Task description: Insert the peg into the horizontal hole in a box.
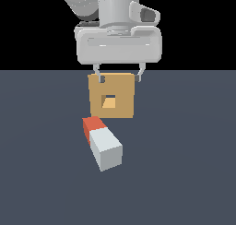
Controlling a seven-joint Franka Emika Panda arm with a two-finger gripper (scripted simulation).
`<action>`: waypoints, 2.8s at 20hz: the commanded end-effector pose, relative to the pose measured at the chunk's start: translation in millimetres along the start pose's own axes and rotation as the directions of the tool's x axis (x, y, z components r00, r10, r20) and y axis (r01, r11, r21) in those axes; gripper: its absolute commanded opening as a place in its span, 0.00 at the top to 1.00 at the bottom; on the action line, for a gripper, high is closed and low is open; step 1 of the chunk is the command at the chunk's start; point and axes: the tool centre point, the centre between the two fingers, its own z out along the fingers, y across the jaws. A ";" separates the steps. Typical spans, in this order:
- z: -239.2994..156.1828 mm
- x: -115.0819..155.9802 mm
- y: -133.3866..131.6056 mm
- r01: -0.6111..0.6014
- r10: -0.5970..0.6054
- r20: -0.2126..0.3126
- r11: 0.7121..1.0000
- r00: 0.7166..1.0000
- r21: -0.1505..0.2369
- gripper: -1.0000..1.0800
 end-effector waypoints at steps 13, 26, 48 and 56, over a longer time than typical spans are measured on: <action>16.6 -14.0 -10.0 0.078 -0.078 0.002 0.997 0.997 0.004 0.04; 66.5 -61.0 -32.2 0.307 -0.308 0.005 0.951 0.952 0.018 0.04; 103.4 -91.4 -37.8 0.429 -0.430 0.007 0.903 0.903 0.027 0.04; 138.9 -92.1 -39.0 0.432 -0.433 0.007 0.901 0.902 0.027 0.04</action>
